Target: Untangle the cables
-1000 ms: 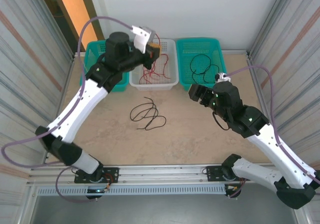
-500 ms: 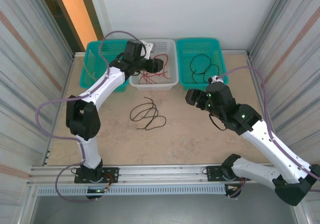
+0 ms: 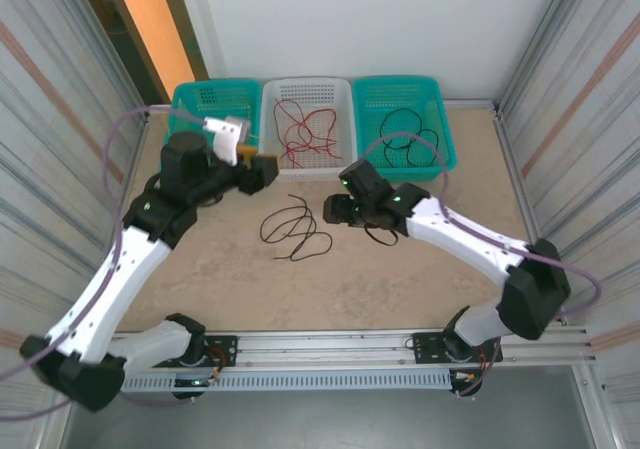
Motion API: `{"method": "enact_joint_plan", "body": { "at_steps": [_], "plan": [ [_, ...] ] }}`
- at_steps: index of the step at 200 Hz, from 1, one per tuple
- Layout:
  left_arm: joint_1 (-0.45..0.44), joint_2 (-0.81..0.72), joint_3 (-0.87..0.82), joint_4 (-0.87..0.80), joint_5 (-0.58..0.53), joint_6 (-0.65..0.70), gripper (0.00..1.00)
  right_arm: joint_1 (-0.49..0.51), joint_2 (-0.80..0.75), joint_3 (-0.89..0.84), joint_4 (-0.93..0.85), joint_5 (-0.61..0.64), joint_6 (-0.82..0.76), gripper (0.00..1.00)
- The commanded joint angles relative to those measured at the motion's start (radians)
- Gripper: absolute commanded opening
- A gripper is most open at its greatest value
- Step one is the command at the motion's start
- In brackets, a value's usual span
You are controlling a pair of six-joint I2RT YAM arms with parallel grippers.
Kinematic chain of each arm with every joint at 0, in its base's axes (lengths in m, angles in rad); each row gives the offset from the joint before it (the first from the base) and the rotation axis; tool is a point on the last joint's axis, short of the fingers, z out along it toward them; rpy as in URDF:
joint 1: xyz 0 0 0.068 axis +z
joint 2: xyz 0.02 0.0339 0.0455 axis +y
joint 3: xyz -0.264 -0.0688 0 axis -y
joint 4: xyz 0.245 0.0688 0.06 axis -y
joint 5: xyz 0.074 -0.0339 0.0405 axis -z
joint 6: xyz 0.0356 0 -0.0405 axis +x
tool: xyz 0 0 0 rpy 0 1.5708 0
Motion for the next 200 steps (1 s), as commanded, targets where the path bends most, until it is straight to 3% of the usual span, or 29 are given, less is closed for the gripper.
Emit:
{"method": "enact_joint_plan", "body": {
  "at_steps": [1,38,93,200],
  "plan": [
    [0.0,-0.088,-0.141,-0.129,-0.004,-0.076,0.62,0.008,0.11,0.052,0.066,-0.068,0.0,0.59],
    [0.004,-0.219,-0.294,-0.168,-0.021,-0.174,0.61,0.009,0.323,0.161,0.042,-0.085,0.008,0.38],
    [0.007,-0.146,-0.365,-0.155,-0.012,-0.244,0.56,0.012,0.499,0.256,0.029,-0.087,0.039,0.31],
    [0.007,-0.149,-0.365,-0.152,0.006,-0.243,0.55,0.012,0.65,0.412,-0.081,-0.031,0.054,0.25]
  ]
}}
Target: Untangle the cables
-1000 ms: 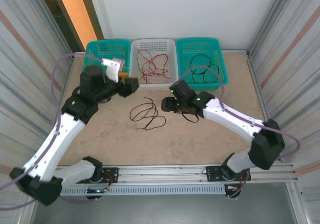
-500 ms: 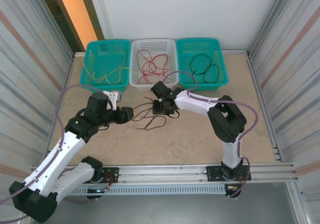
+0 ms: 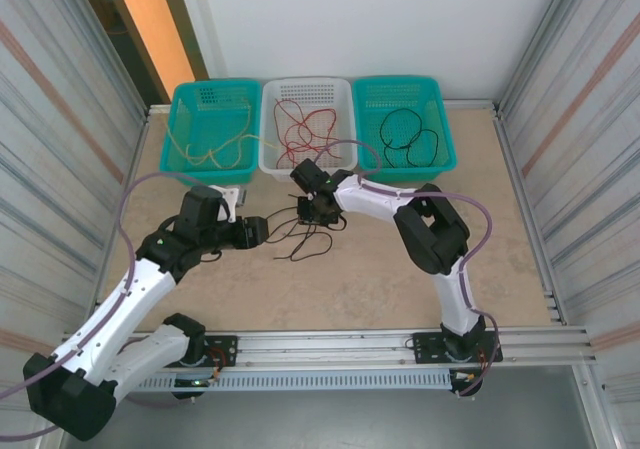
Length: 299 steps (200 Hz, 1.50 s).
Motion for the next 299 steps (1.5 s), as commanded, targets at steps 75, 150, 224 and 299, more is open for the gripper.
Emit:
{"method": "enact_joint_plan", "body": {
  "at_steps": [75,150,224,299],
  "plan": [
    [0.006,0.001,0.011,0.017,0.024,-0.015,0.55,0.016,0.052,0.062,-0.099,0.073,-0.003,0.07],
    [0.006,0.009,-0.002,0.084,0.085,-0.022,0.63,0.116,-0.326,-0.069,-0.024,0.206,-0.143,0.0],
    [-0.003,0.094,0.053,0.166,0.112,-0.001,0.71,0.279,-0.616,-0.033,-0.021,0.305,-0.299,0.0],
    [-0.005,0.141,0.004,0.227,0.128,-0.065,0.64,0.28,-0.836,-0.076,0.054,0.363,-0.323,0.0]
  ]
}}
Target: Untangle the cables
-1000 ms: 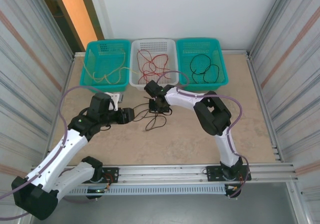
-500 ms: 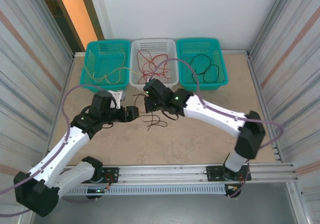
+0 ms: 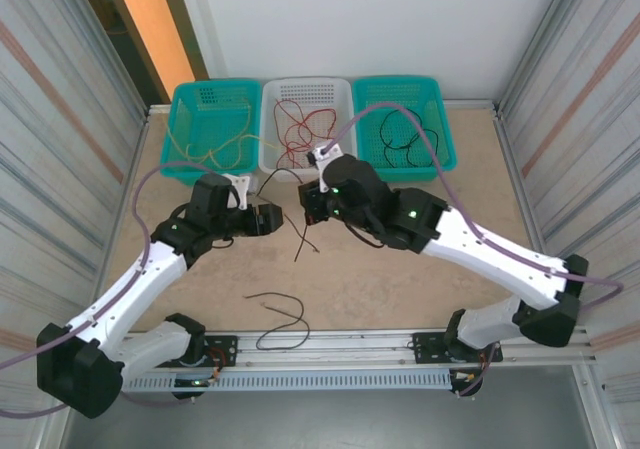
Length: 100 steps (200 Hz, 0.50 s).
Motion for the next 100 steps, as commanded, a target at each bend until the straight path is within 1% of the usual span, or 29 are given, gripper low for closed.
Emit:
{"method": "enact_joint_plan", "body": {
  "at_steps": [1,31,49,68,100],
  "plan": [
    [-0.004,0.001,-0.02,0.049,0.024,-0.032,0.64,-0.011,-0.074,-0.008,0.032,0.062,-0.033,0.0],
    [-0.004,0.0,-0.018,0.044,0.026,-0.037,0.59,-0.048,-0.123,-0.006,0.021,0.097,-0.034,0.0],
    [-0.004,-0.004,-0.004,0.007,0.028,-0.036,0.58,-0.105,-0.139,0.005,-0.018,0.137,-0.013,0.0],
    [-0.006,-0.023,0.014,-0.062,0.02,-0.029,0.57,-0.2,-0.15,0.018,-0.054,0.131,0.004,0.0],
    [-0.019,-0.083,0.012,-0.174,-0.005,-0.025,0.57,-0.455,-0.11,0.068,-0.109,0.004,0.038,0.0]
  ]
}}
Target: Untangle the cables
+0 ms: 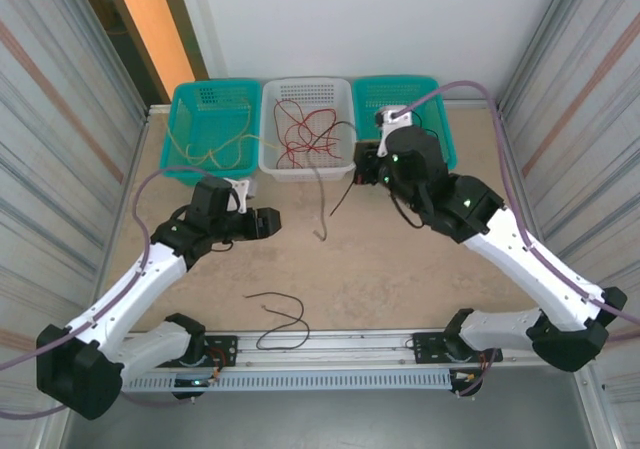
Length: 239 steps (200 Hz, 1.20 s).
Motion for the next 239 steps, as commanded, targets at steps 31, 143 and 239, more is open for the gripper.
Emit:
{"method": "enact_joint_plan", "body": {
  "at_steps": [31,143,239],
  "plan": [
    [-0.042,-0.112,0.013,-0.189,-0.045,0.0,0.57,-0.351,0.118,0.153,-0.074,-0.195,0.044,0.0],
    [-0.176,-0.127,0.019,-0.317,-0.083,-0.016,0.55,-0.677,0.474,0.472,-0.023,-0.412,0.116,0.02],
    [-0.358,-0.005,-0.008,-0.406,-0.171,-0.046,0.61,-0.628,0.407,0.211,-0.03,-0.412,0.117,0.57]
  ]
}}
